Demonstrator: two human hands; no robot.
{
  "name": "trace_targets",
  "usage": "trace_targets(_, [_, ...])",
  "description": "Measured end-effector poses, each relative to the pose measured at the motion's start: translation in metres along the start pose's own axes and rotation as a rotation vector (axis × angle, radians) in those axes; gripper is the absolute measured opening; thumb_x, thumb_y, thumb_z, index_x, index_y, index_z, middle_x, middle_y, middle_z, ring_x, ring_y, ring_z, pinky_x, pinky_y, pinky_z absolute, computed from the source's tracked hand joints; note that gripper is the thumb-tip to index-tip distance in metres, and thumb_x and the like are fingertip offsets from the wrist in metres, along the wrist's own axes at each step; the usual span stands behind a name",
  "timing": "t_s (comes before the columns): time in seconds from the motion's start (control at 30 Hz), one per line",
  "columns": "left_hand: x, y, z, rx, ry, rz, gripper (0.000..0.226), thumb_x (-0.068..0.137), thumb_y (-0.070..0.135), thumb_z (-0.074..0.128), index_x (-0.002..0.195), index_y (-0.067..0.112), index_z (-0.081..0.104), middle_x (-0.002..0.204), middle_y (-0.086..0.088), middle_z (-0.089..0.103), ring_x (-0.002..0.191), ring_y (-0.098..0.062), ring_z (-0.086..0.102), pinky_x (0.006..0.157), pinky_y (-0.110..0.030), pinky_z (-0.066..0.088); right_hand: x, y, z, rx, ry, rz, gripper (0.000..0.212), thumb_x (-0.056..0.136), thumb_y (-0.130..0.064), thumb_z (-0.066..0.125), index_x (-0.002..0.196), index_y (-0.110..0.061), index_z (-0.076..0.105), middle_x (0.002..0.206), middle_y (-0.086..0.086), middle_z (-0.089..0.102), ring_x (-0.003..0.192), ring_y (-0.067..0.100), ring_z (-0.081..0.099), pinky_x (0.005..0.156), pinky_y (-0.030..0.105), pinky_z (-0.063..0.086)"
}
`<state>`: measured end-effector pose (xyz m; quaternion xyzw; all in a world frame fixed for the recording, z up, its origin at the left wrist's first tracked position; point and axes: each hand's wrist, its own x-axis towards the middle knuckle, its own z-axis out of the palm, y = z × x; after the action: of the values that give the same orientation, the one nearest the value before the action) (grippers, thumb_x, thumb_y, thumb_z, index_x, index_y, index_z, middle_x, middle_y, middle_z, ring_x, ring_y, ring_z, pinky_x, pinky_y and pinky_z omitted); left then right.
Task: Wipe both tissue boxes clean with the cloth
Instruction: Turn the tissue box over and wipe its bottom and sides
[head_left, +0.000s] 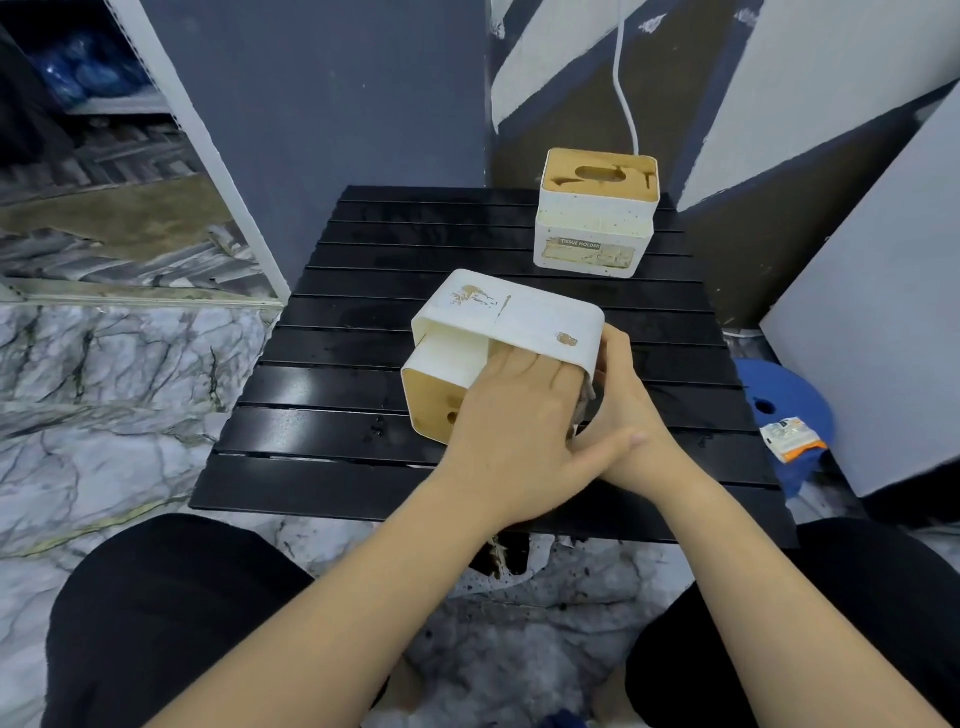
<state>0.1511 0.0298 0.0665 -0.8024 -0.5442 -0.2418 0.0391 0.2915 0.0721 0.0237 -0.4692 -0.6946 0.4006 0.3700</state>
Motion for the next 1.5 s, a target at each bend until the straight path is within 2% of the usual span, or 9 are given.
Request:
trace_targets(0.1, [-0.01,-0.015,0.003,-0.087,0.068,0.124,0.042,0.099,0.043,0.058,0.118,0.007,0.067,0.113,-0.004,0.069,0.106,-0.022,0.058,0.093,-0.029,0.042,0.0,0.001,-0.002,0.055,-0.021,0.032,0.104,0.072,-0.025,0.087,0.152,-0.037,0.021,0.136,-0.026,0.048,0.122,-0.012,0.052,0.095,0.01,0.048])
trace_targets(0.27, [-0.032,-0.042,-0.001,-0.253,0.014,0.268,0.037,0.1,0.019,0.064,0.135,0.007,0.063,0.143,-0.003,0.06,0.138,-0.019,0.051,0.115,-0.039,0.04,-0.001,0.003,-0.002,0.057,-0.03,0.036,0.116,0.051,-0.036,0.092,0.145,-0.045,0.025,0.14,-0.019,0.05,0.132,0.003,0.051,0.107,0.034,0.051])
trace_targets(0.4, [-0.053,-0.06,-0.003,-0.227,0.078,0.294,0.038,0.103,0.021,0.06,0.136,0.002,0.062,0.146,-0.009,0.057,0.141,-0.023,0.048,0.113,-0.045,0.043,-0.003,-0.001,0.0,0.075,-0.004,0.039,0.121,0.044,-0.041,0.097,0.146,-0.038,0.031,0.142,-0.026,0.047,0.131,-0.009,0.046,0.102,0.012,0.043])
trace_targets(0.63, [-0.061,-0.087,0.007,-0.304,0.391,-0.164,0.042,0.102,0.011,0.057,0.142,0.002,0.054,0.152,-0.012,0.05,0.146,-0.024,0.043,0.117,-0.053,0.037,0.003,-0.016,0.007,0.268,0.132,0.212,0.111,0.048,-0.035,0.102,0.141,-0.032,0.042,0.134,-0.015,0.057,0.12,0.004,0.058,0.096,0.028,0.054])
trace_targets(0.8, [-0.026,-0.083,0.014,-0.404,0.351,-0.269,0.045,0.103,0.02,0.054,0.147,0.007,0.051,0.155,-0.004,0.048,0.149,-0.019,0.037,0.122,-0.048,0.029,-0.001,-0.019,0.017,0.37,0.139,0.23,0.119,0.066,-0.048,0.092,0.158,-0.042,0.015,0.141,-0.012,0.053,0.128,0.007,0.055,0.108,0.035,0.048])
trace_targets(1.07, [0.012,-0.076,0.02,-0.342,0.206,-0.286,0.049,0.103,0.036,0.047,0.146,0.013,0.053,0.153,-0.001,0.05,0.147,-0.017,0.04,0.124,-0.039,0.028,0.02,0.003,0.005,0.139,0.274,0.208,0.064,0.061,-0.072,0.078,0.117,-0.051,0.056,0.13,-0.019,0.049,0.134,0.016,0.043,0.11,0.044,0.044])
trace_targets(1.17, [0.023,-0.075,0.021,-0.261,0.135,-0.258,0.049,0.103,0.04,0.046,0.144,0.016,0.057,0.152,-0.001,0.052,0.144,-0.018,0.043,0.123,-0.033,0.027,0.021,0.006,0.001,0.167,0.258,0.251,0.092,0.062,-0.08,0.076,0.142,-0.042,0.05,0.147,-0.015,0.046,0.144,0.018,0.038,0.12,0.044,0.033])
trace_targets(1.33, [0.033,-0.069,0.023,-0.234,0.111,-0.247,0.045,0.101,0.039,0.05,0.137,0.015,0.064,0.143,-0.003,0.06,0.137,-0.02,0.052,0.117,-0.033,0.031,-0.003,0.005,-0.002,0.047,0.047,0.164,0.151,0.048,-0.073,0.085,0.162,-0.04,-0.009,0.163,-0.024,0.0,0.156,0.003,-0.002,0.123,0.037,0.014])
trace_targets(1.5, [0.024,-0.044,0.026,-0.312,0.019,-0.13,0.045,0.102,0.042,0.047,0.135,0.018,0.066,0.145,-0.001,0.06,0.139,-0.016,0.049,0.118,-0.032,0.032,-0.002,0.004,0.007,-0.124,0.076,0.122,0.144,0.045,-0.065,0.088,0.158,-0.038,0.003,0.16,-0.028,0.002,0.155,0.006,-0.004,0.127,0.049,0.02])
